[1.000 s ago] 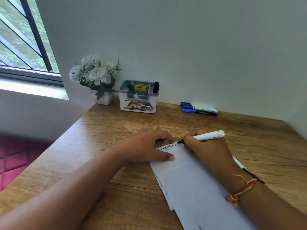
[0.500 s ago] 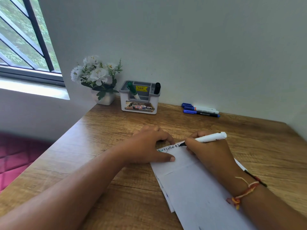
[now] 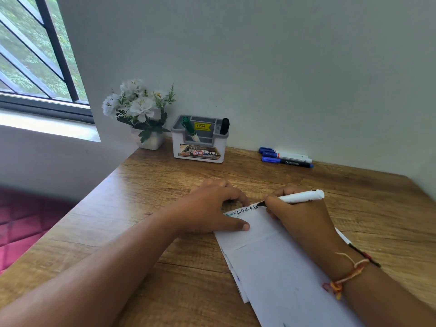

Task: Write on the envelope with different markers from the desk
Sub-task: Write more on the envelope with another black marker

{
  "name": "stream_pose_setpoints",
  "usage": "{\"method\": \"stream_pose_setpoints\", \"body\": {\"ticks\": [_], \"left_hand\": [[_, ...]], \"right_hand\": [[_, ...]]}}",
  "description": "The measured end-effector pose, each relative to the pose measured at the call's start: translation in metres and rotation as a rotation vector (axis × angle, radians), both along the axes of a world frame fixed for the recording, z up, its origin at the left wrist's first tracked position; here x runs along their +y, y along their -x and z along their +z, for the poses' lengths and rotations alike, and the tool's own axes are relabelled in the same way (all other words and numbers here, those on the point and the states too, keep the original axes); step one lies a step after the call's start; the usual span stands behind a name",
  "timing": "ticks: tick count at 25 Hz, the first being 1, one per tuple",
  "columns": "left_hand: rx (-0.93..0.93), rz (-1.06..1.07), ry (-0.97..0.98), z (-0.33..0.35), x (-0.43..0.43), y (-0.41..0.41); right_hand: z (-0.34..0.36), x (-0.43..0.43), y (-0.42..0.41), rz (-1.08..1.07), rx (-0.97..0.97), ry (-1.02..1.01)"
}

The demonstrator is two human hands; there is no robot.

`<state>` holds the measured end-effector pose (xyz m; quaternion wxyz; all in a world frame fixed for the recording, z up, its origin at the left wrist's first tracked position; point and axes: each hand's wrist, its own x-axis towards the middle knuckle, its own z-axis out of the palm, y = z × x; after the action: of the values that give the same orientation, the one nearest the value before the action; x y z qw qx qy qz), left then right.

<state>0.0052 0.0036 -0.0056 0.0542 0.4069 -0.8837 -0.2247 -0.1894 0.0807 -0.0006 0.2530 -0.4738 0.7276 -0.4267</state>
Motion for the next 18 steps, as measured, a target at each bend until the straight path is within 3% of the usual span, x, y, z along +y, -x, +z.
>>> {"method": "stream_pose_setpoints", "body": {"ticks": [9,18], "left_hand": [[0.006,-0.005,0.005,-0.0023,-0.0011,-0.0010],[0.000,-0.008,0.005,-0.0011,-0.0008,-0.0008]], "right_hand": [[0.0027,0.0008,-0.0012,-0.006,0.059,-0.024],[0.0049,0.0013,-0.0010,-0.036,-0.001,-0.053]]}}
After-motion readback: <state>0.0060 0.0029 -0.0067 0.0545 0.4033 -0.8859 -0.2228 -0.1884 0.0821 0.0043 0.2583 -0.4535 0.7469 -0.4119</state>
